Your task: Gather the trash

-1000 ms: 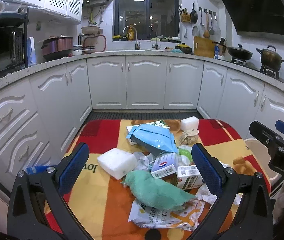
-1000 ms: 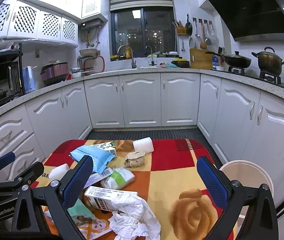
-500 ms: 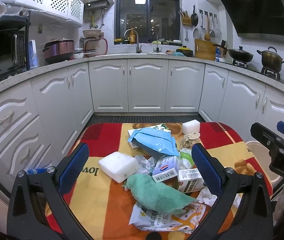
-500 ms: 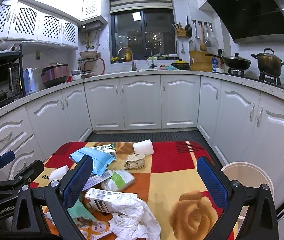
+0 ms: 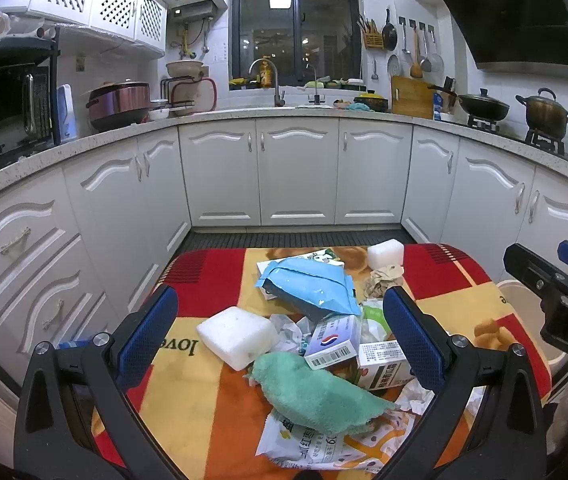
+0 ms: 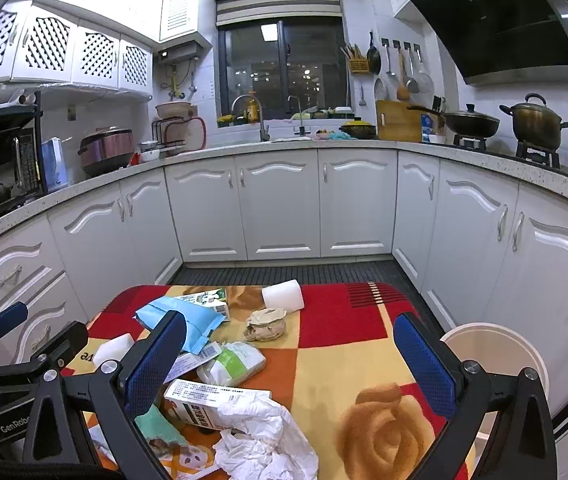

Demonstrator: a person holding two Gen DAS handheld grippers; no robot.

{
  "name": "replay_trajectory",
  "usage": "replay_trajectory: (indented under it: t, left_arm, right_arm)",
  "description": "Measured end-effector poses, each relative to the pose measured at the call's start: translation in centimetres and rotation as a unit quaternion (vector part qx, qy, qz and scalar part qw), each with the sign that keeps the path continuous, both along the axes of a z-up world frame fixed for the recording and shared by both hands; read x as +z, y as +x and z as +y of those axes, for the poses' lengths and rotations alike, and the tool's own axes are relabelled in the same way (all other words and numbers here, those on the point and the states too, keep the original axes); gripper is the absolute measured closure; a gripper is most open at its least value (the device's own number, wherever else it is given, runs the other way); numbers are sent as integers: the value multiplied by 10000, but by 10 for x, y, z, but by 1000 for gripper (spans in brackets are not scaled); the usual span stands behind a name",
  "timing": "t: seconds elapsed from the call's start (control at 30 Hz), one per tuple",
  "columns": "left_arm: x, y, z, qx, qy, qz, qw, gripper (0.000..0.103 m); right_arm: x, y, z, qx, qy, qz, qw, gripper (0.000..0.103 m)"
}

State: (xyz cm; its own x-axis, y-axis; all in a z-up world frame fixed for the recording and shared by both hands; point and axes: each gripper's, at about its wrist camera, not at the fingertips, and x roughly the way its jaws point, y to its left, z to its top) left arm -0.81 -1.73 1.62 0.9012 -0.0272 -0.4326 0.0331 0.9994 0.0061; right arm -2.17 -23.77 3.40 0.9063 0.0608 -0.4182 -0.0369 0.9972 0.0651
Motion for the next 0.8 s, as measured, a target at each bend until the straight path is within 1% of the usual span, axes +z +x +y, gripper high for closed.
replay_trajectory:
  t: [0.3, 0.8]
  left_arm:
    - [1, 3, 0, 41, -65, 11, 10000, 1]
    - [2, 2, 0, 43, -63, -4, 10000, 1]
  right_arm:
    - [-2, 2, -1, 0, -2, 17, 10000, 0]
    - [-1, 4, -3, -51, -12, -15, 10000, 0]
